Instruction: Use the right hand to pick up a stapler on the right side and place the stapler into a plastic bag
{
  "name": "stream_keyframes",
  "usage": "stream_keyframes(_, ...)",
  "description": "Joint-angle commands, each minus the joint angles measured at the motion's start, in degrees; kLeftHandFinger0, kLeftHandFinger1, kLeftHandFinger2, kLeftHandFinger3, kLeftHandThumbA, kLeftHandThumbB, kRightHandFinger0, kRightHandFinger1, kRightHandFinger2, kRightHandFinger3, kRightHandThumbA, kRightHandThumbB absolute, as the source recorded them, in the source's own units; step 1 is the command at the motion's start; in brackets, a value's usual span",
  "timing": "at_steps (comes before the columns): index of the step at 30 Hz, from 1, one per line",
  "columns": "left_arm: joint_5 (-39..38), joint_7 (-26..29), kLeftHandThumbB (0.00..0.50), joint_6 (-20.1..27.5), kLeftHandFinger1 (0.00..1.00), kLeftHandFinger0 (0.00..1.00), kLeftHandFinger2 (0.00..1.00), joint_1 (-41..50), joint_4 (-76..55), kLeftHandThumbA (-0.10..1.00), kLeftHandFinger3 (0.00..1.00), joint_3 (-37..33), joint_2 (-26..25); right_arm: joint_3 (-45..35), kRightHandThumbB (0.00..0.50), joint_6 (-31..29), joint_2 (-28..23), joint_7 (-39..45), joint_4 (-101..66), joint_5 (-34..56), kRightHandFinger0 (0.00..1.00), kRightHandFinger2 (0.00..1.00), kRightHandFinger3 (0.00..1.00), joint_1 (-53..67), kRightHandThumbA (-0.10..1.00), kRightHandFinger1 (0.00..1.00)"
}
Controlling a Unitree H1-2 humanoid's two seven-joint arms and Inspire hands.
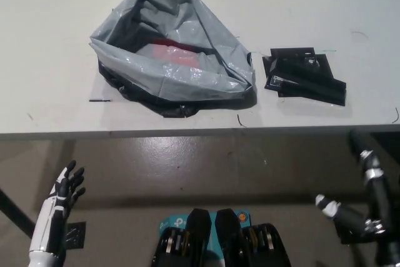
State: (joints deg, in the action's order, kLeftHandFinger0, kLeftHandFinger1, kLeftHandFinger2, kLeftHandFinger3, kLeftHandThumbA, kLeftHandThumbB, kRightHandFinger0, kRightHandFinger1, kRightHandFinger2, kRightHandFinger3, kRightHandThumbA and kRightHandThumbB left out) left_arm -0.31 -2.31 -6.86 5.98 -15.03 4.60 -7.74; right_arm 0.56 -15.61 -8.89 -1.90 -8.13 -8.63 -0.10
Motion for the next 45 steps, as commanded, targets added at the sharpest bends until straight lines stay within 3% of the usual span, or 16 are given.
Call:
stream_keyframes(1,0.6,-0.9,0.097,-0.98,1.0,1.0,1.0,1.72,-2.94,1.0,1.0,-1.04,-0.37,-3.85,0.321,13.43,-7.99,5.14,-14.35,-1.94,1.0,1.0,1.0,-9.16,0.86,1.0)
stream_keyframes(2,0.2,-0.93,0.084,0.1,1.0,1.0,1.0,1.7,-1.49,1.0,1.0,-0.86,-0.6,-4.03,0.309,16.45,-9.61,6.2,-14.46,-1.28,1.0,1.0,1.0,-12.27,0.78,1.0)
stream_keyframes(4,-0.05,-0.83,0.083,1.81,1.0,1.0,1.0,1.38,0.63,1.0,1.0,-0.57,-1.0,-3.88,0.315,20.45,-11.15,7.31,-13.75,-0.78,1.0,1.0,1.0,-16.64,0.76,1.0)
stream_keyframes(8,-0.26,-0.52,0.124,2.72,1.0,1.0,1.0,1.32,2.18,1.0,1.0,0.01,-1.27,-1.07,0.274,26.18,-14.14,10.64,-10.87,-3.61,1.0,1.0,1.0,-24.5,0.82,1.0)
stream_keyframes(11,-0.35,-0.8,0.139,2.08,1.0,1.0,1.0,1.64,2.06,1.0,1.0,0.03,-1.62,3.71,0.293,34.47,-17.24,16.72,-5.78,-6.49,1.0,1.0,1.0,-32.82,0.83,1.0)
stream_keyframes(14,-0.04,-1.08,0.131,2.42,1.0,1.0,1.0,1.97,2.11,1.0,1.0,-0.32,-1.86,6.67,0.294,37.2,-18.06,19.26,-0.69,-7.14,1.0,1.0,1.0,-37.19,0.79,1.0)
stream_keyframes(16,-0.28,-1.35,0.107,2.67,1.0,1.0,1.0,2.03,1.87,1.0,1.0,-0.51,-1.83,9.94,0.318,38.32,-18.3,21.1,5.33,-9.53,1.0,1.0,1.0,-41.4,0.85,1.0)
stream_keyframes(17,0.02,-1.35,0.104,2.89,1.0,1.0,1.0,1.97,1.92,1.0,1.0,-0.64,-1.92,10.42,0.324,37.96,-18.11,21.5,7.88,-9.12,1.0,1.0,1.0,-42.78,0.84,1.0)
stream_keyframes(18,0.18,-1.4,0.094,3.34,1.0,1.0,1.0,1.93,2.08,1.0,1.0,-0.76,-1.99,10.83,0.283,38.03,-18.17,21.58,8.93,-8.77,1.0,1.0,1.0,-43.44,0.81,1.0)
stream_keyframes(20,0.45,-1.68,0.113,3.32,1.0,1.0,1.0,2.08,1.84,1.0,1.0,-1.2,-2.11,12.63,0.332,36.53,-17.24,22.51,19.28,-7.92,1.0,1.0,1.0,-48.09,0.78,1.0)
stream_keyframes(26,0.62,-2.42,0.119,3.28,1.0,1.0,1.0,2.25,1.44,1.0,1.0,-1.82,-2.6,17.21,0.323,35.99,-15.82,24.56,33.99,-8.38,1.0,1.0,1.0,-54.15,0.79,1.0)
stream_keyframes(27,0.65,-2.43,0.113,3.11,1.0,1.0,1.0,2.27,1.28,1.0,1.0,-1.87,-2.57,18.32,0.36,35.48,-15.13,24.48,38.15,-8.92,1.0,1.0,1.0,-55.72,0.84,1.0)
stream_keyframes(30,0.96,-2.45,0.106,3.51,1.0,1.0,1.0,2.24,1.18,1.0,1.0,-2.05,-2.65,19.57,0.364,34.13,-13.76,23.75,44.66,-9.15,1.0,1.0,1.0,-58.01,0.83,1.0)
stream_keyframes(35,1.11,-2.76,0.078,4.37,1.0,1.0,1.0,2.15,0.85,1.0,1.0,-2.51,-2.72,21.16,0.357,29.03,-11.09,22.03,57.84,-9.46,1.0,1.0,1.0,-62.4,0.86,1.0)
stream_keyframes(38,1.26,-3.02,0.002,4.69,1.0,1.0,1.0,2.09,0.13,1.0,1.0,-2.91,-2.76,21.37,0.363,27.46,-9.96,21.21,64.45,-9.48,1.0,1.0,1.0,-64.55,0.87,1.0)
stream_keyframes(45,1.6,-2.96,0.0,5.47,1.0,1.0,1.0,1.35,0.64,1.0,1.0,-3.46,-2.96,20.41,0.343,26.11,-9.04,21.56,68.0,-8.48,1.0,1.0,1.0,-64.79,0.85,1.0)
